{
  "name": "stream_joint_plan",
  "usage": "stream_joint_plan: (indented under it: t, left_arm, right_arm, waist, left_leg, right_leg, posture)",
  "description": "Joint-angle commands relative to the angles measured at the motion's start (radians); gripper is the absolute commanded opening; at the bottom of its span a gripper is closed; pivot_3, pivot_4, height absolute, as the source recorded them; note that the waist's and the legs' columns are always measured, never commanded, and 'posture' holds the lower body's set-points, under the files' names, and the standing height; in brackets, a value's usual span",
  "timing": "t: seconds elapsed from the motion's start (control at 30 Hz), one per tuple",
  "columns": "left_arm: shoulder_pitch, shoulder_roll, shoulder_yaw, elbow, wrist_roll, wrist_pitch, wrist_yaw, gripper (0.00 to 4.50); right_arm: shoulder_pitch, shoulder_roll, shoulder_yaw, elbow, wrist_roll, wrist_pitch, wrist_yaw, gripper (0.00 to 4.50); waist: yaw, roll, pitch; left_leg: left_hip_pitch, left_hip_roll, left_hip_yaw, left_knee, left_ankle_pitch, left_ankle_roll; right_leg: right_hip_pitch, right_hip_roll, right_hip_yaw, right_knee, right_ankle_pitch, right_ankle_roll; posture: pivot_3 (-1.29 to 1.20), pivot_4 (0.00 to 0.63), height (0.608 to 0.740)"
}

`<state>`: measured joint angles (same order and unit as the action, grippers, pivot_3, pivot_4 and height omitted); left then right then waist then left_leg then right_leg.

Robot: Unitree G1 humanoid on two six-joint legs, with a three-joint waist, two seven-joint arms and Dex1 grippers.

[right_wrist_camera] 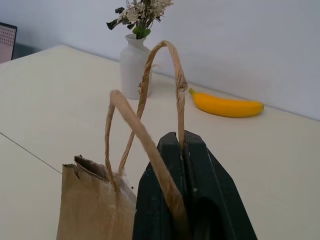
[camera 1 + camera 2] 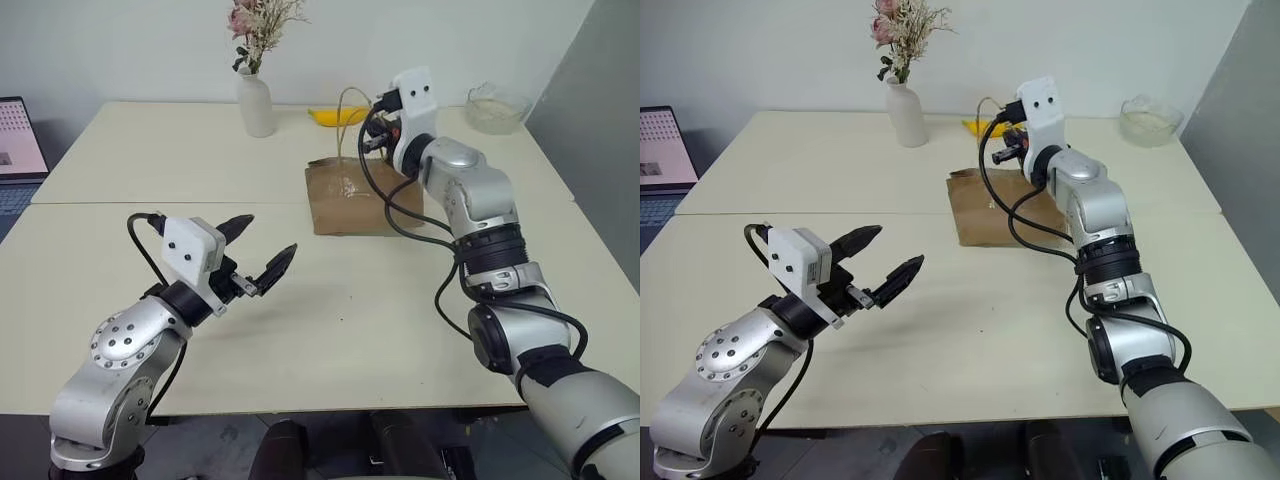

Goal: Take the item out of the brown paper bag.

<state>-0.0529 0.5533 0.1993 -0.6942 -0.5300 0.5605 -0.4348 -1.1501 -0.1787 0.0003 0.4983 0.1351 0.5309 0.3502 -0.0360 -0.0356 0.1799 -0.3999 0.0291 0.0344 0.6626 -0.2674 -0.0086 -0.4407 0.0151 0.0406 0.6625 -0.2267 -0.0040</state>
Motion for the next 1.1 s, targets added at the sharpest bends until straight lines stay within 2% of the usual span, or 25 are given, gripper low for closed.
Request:
stream_joint_plan:
  t: [0.03,0.4,0.8,0.93,1.1]
  left_arm:
    - [-0.02,0.007,0.007,-0.011,0.0,-0.019,-0.008,4.31]
    - [0.015,0.003,0.042,-0.043,-0.007,-0.012,0.003,4.31]
    - [0.016,0.01,0.042,-0.032,0.002,-0.021,0.002,4.31]
    - [0.023,0.013,0.036,-0.03,0.014,-0.029,-0.003,4.31]
    - [0.035,0.014,0.052,-0.03,0.01,-0.033,-0.012,4.31]
  right_arm:
    - [-0.033,-0.01,-0.006,-0.039,0.0,-0.023,0.01,0.01]
    - [-0.191,0.097,-0.129,0.04,0.115,0.036,-0.074,0.01]
    - [-0.32,0.217,-0.165,0.332,0.116,-0.125,-0.147,0.01]
    - [-0.323,0.248,-0.163,0.402,0.107,-0.178,-0.163,0.01]
    - [-0.267,0.242,-0.122,0.344,0.083,-0.155,-0.129,0.01]
  waist:
    - [0.0,0.0,0.0]
    - [0.001,0.0,0.0]
    - [0.001,0.0,0.0]
    - [0.001,0.0,0.0]
    - [0.001,0.0,0.0]
  left_leg:
    - [0.0,0.0,0.0,0.0,0.0,0.0]
    - [0.0,0.0,0.0,0.0,0.0,0.0]
    - [-0.001,0.0,0.0,0.0,0.0,0.0]
    - [-0.001,0.0,0.0,0.0,0.0,0.0]
    - [-0.001,0.0,0.0,0.0,0.0,0.0]
  right_leg:
    - [0.0,0.0,0.0,0.0,0.0,0.0]
    - [0.0,0.0,0.0,0.0,0.0,0.0]
    - [0.0,0.0,-0.001,-0.001,0.0,0.0]
    - [0.0,0.0,-0.001,-0.001,0.0,0.0]
    - [0.0,0.0,-0.001,-0.001,0.0,0.0]
  posture:
    - [0.0,0.15,0.74]
    - [0.0,0.15,0.74]
    - [0.0,0.15,0.74]
    - [0.0,0.15,0.74]
    - [0.0,0.15,0.74]
